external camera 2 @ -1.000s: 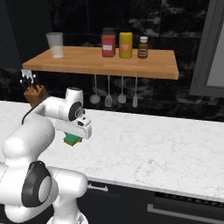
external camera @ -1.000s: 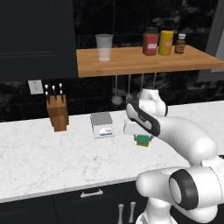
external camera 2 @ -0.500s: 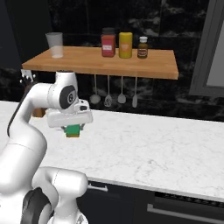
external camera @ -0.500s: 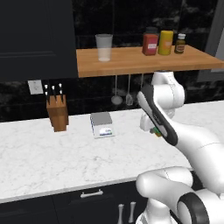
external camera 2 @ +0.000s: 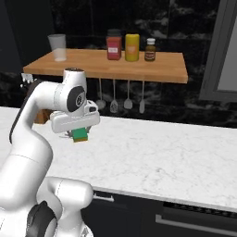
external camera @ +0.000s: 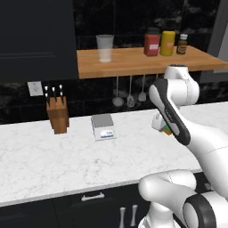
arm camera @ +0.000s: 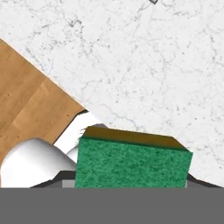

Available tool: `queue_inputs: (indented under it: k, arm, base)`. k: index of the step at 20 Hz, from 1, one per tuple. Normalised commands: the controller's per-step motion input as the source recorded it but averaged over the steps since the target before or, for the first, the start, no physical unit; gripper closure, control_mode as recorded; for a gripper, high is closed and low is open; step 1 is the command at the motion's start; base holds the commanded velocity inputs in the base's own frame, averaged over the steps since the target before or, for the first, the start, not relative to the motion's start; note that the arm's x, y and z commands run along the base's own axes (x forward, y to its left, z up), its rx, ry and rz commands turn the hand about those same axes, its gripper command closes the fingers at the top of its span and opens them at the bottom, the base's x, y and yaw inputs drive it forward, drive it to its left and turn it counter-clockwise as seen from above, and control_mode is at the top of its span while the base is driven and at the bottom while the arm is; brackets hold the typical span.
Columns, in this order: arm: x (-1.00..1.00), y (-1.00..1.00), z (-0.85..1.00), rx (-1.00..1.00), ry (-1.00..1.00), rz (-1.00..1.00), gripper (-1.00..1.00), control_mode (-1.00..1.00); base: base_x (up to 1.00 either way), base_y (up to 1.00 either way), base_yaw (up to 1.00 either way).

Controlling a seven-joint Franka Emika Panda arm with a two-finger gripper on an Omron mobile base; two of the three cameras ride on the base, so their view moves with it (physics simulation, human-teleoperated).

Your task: Pick up the sponge from the counter and clean the cutting board by briefly scrubbing or pressing down on the cutting board. Once finished, release the sponge.

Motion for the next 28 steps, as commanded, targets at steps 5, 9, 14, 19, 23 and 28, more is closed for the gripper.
queue_inputs:
  k: [5, 9, 14, 19, 23, 28]
  arm:
    - [0.0, 0.0, 0.0, 0.0, 0.0, 0.0, 1.0, 1.0]
    - [0.0, 0.0, 0.0, 0.0, 0.0, 0.0, 1.0, 1.0]
    - [0.0, 0.0, 0.0, 0.0, 0.0, 0.0, 1.0, 1.0]
    - [0.0, 0.0, 0.0, 0.0, 0.0, 0.0, 1.0, 1.0]
    - [0.0, 0.0, 0.0, 0.0, 0.0, 0.0, 1.0, 1.0]
    - [0.0, 0.0, 0.0, 0.0, 0.0, 0.0, 1.0, 1.0]
  base:
    - [-0.54, 0.0, -0.12]
    - [-0.2, -0.37, -0.15]
    - [0.0, -0.93, -0.03]
    - [0.0, -1.0, 0.0]
    - [0.0, -1.0, 0.0]
    - [0.0, -1.0, 0.0]
